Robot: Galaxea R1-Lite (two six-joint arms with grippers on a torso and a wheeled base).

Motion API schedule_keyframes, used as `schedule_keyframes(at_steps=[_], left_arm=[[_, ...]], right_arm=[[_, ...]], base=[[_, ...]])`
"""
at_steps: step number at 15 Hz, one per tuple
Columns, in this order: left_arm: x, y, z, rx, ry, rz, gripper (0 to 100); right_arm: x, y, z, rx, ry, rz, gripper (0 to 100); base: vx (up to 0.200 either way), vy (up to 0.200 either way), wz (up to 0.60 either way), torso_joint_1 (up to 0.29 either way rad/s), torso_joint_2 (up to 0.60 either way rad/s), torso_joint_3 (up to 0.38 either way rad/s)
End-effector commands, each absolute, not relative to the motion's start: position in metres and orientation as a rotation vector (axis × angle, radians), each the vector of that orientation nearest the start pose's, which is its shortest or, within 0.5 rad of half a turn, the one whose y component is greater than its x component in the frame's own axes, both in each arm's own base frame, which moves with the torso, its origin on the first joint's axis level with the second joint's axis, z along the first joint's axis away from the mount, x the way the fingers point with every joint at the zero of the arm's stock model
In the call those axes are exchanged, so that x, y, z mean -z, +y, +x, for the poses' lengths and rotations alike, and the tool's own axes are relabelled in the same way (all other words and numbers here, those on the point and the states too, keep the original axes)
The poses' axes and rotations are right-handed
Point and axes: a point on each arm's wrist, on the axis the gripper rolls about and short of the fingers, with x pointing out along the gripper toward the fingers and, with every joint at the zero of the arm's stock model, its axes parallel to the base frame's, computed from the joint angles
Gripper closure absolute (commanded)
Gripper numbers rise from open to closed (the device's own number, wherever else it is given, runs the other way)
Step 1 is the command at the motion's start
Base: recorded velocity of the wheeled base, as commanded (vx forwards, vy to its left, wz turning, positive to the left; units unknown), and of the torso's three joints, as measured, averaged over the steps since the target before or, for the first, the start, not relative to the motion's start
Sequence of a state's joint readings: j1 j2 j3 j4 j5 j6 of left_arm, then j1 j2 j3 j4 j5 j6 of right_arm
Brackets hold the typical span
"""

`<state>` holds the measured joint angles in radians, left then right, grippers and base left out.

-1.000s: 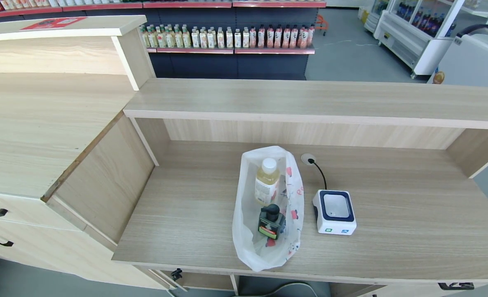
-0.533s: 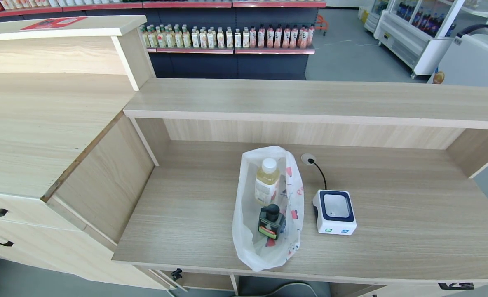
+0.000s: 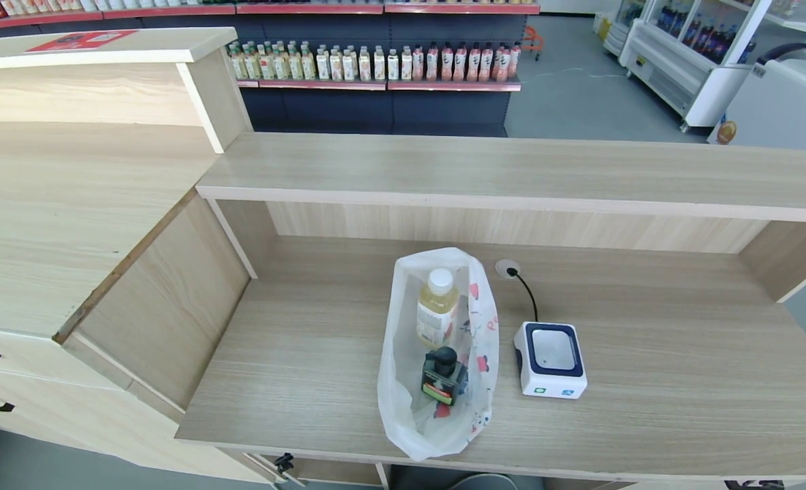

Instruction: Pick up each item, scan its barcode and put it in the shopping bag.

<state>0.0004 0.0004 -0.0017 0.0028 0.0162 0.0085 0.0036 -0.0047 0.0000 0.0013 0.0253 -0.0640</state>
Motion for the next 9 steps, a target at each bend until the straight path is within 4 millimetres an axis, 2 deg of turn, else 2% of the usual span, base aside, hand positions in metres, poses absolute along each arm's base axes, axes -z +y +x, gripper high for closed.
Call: schedule_keyframes(at_steps=[1, 9], left_arm=[[-0.0756, 0.0003, -0.0228, -0.018, 0.003, 0.008, 0], [-0.0756, 0.0003, -0.0229, -0.018, 0.002, 0.015, 0]], right_arm=[[-0.0753, 0.0005, -0.0228, -0.031, 0.001, -0.064, 0], [-0.0753, 0.0005, -0.0228, -0.031, 0.001, -0.064, 0]], base=[[0.0, 0.0, 0.0, 0.0, 0.0, 0.0], [0.0, -0.2, 0.0, 0.002, 0.0, 0.002]])
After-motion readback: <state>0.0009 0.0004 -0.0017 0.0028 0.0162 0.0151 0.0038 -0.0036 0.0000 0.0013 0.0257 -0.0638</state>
